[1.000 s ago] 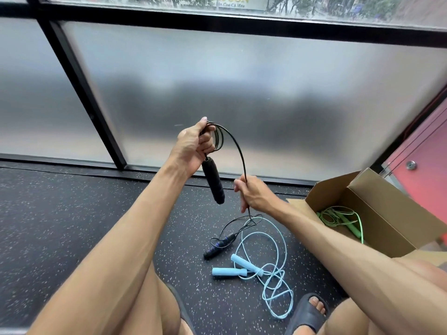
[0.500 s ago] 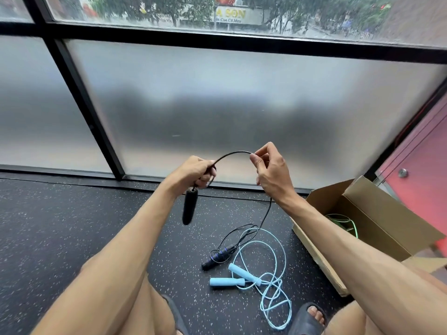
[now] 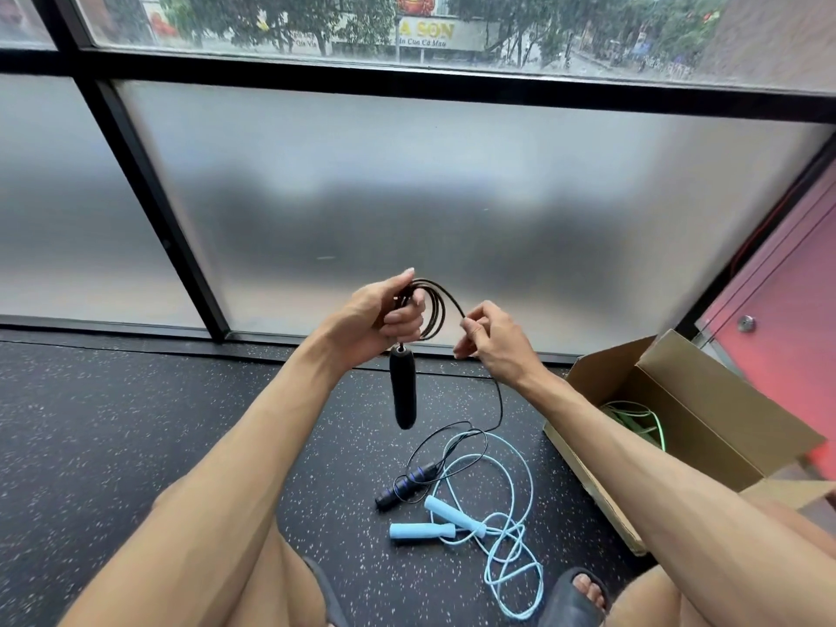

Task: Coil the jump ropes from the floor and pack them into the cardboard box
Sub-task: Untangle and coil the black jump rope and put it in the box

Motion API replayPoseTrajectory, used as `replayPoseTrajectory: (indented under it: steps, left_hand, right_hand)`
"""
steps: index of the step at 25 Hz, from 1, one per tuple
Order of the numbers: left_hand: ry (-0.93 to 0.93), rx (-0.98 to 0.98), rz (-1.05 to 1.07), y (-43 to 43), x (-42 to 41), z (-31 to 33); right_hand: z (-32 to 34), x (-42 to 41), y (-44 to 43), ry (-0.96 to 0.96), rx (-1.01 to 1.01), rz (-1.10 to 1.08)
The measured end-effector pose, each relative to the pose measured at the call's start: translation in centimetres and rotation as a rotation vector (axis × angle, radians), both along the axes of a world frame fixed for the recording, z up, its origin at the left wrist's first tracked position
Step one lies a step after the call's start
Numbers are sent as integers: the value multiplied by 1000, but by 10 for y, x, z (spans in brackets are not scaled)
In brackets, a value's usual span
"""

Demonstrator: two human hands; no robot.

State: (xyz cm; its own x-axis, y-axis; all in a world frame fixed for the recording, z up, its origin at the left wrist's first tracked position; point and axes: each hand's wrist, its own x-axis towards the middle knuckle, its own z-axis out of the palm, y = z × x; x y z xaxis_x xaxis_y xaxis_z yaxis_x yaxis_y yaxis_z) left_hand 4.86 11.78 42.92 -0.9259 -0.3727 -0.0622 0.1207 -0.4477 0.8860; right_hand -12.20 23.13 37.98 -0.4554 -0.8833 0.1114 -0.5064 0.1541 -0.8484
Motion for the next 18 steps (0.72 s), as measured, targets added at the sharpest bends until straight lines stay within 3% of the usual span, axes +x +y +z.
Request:
replayPoseTrajectory:
  steps: [5,10,14,18]
  left_hand:
    - [166,124,377,-9,-6,1]
    - [236,108,709,-21,-7,-7]
    - [53,-236,876,-21,-10,-11]
    - [-194,-588,751,-20,-9,-13]
  right_hand:
    - [-17,14,8,-23,321,164]
    - [-20,23,14,30,381,237]
    - [-9,36,15,125,283,298]
    - [9,43,16,351,56,340]
